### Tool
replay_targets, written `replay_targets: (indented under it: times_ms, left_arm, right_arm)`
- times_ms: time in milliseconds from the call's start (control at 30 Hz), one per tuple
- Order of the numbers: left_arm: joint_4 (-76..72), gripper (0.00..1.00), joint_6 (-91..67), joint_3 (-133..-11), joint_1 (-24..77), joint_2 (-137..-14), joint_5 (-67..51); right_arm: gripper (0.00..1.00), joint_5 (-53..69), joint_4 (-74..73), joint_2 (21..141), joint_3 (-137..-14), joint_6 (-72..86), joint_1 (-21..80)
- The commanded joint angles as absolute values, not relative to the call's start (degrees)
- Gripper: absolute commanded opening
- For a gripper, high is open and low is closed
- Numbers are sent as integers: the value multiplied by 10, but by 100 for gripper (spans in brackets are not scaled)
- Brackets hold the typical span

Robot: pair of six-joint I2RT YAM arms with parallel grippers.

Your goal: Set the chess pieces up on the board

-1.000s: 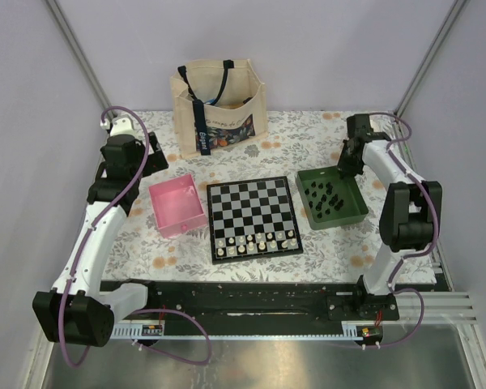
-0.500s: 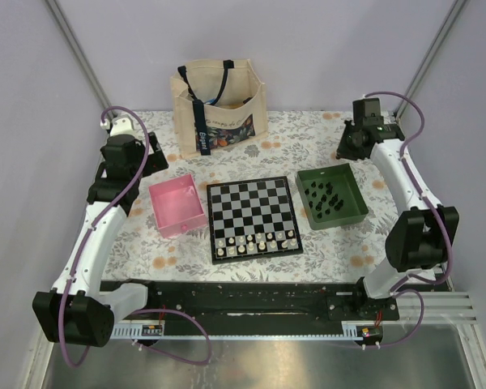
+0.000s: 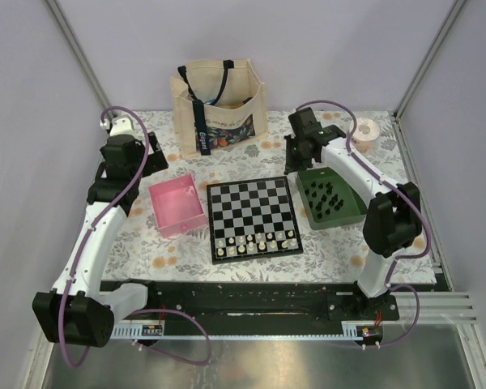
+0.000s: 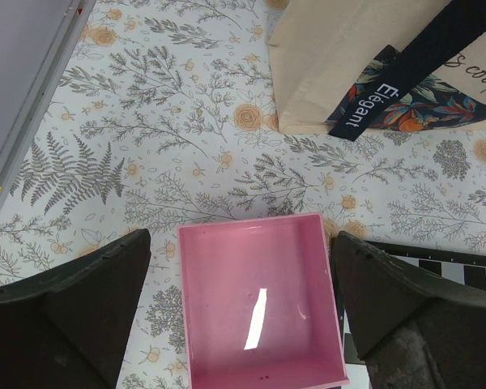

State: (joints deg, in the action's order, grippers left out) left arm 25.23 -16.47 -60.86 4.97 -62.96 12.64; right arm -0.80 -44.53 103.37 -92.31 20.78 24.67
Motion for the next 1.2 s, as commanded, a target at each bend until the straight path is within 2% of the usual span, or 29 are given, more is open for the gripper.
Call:
replay_targets:
  times_ms: [0, 533, 1167]
  left_arm:
    - [241, 99, -160, -612, 47, -614, 125]
    - [240, 99, -158, -612, 48, -618, 124]
    - [241, 99, -158, -613, 48, -619, 123]
  right_arm:
    - [0, 11, -438, 1063, -929, 214, 263]
    - [0, 3, -411, 1157, -925, 199, 270]
    - [0, -28, -415, 1176, -916, 199, 270]
